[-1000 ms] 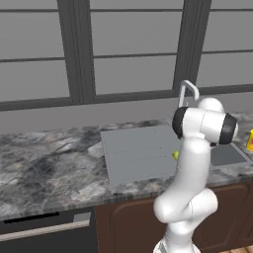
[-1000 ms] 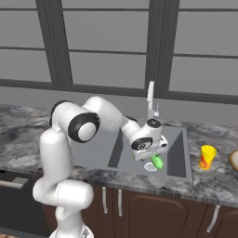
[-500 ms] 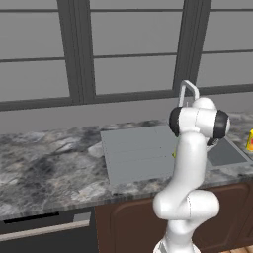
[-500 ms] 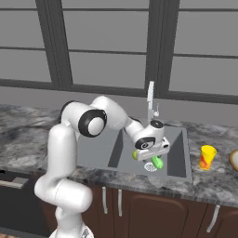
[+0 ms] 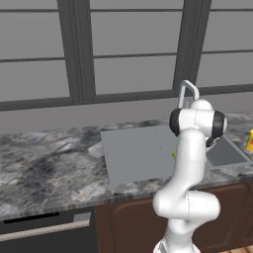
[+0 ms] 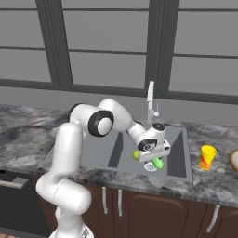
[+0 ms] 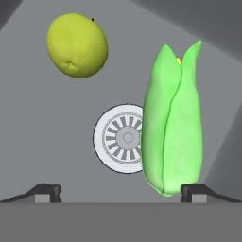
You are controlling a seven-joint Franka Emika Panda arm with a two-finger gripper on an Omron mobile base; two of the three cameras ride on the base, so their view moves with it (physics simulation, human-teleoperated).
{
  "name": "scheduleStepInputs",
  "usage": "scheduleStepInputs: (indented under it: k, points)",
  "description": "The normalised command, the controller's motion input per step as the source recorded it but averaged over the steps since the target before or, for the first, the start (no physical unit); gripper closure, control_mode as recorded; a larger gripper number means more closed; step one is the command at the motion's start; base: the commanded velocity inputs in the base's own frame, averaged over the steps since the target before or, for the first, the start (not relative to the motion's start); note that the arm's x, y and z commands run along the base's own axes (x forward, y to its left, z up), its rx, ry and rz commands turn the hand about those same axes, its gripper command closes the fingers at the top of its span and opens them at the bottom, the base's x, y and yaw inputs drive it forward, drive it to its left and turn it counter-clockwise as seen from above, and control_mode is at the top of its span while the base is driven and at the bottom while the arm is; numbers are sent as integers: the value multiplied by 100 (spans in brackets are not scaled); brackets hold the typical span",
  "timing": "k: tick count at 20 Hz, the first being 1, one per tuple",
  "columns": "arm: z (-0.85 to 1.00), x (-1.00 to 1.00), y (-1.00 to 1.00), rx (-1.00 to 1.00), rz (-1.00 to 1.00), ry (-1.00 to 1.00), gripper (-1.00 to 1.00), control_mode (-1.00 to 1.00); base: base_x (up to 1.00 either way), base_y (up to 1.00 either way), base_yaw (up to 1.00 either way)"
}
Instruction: Remove the pear and corn from the sink. Then move the bowl and cup from the counter to the sink for washing.
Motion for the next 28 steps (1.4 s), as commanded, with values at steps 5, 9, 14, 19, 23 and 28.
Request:
scheduleStepInputs:
  k: [5, 9, 14, 19, 23, 28]
  points:
    - [-25, 26, -10, 0, 0, 1, -100, -100, 0, 0, 0]
    - [-21, 27, -12, 0, 0, 2, -100, -100, 0, 0, 0]
    - [-21, 29, -13, 0, 0, 5, -100, -100, 0, 0, 0]
    - [-24, 23, -8, 0, 0, 5, -100, -100, 0, 0, 0]
    - [-31, 1, -1, 1, 0, 14, -100, -100, 0, 0, 0]
    - [-32, 0, 0, 1, -1, 13, -100, -100, 0, 0, 0]
